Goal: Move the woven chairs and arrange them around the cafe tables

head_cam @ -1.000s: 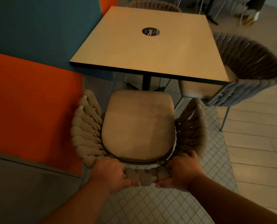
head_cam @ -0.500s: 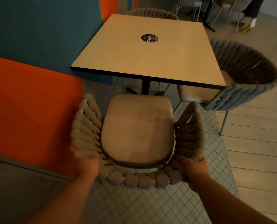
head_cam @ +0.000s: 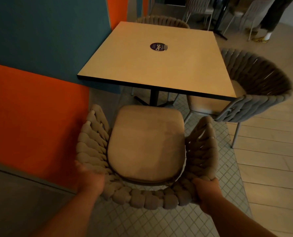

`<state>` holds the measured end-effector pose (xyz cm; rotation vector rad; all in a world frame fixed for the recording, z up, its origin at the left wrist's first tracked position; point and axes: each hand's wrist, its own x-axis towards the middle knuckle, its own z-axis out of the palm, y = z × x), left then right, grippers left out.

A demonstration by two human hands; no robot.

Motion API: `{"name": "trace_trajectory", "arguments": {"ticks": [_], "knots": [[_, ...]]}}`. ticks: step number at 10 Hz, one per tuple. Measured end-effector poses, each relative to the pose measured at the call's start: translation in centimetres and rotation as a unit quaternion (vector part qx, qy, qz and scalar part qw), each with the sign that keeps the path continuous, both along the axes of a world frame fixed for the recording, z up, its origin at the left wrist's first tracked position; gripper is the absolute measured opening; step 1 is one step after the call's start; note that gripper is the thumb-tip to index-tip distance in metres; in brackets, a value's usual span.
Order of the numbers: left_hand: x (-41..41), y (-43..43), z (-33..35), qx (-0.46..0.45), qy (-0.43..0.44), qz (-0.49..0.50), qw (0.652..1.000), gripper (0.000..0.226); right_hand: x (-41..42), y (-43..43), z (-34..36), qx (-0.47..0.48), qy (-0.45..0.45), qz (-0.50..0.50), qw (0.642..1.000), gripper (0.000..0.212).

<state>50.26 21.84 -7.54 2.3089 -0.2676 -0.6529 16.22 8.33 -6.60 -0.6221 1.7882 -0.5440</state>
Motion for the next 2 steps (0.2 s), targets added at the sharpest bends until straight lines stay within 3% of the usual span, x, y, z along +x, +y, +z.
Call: {"name": "trace_trajectory", "arguments": {"ticks": [1,2], "knots": [[1.8,0.7,3.0,0.066,0.071,-0.076,0.992,0.139,0.3,-0.6,2.8,0.036,0.044,0.093,0.994,0.065],[2.7,3.5,7.8,0.115,-0.01,-0.093,0.989,0.128,-0.1,-0.2,6.7,-0.026,0.166,0.132,0.977,0.093]]}}
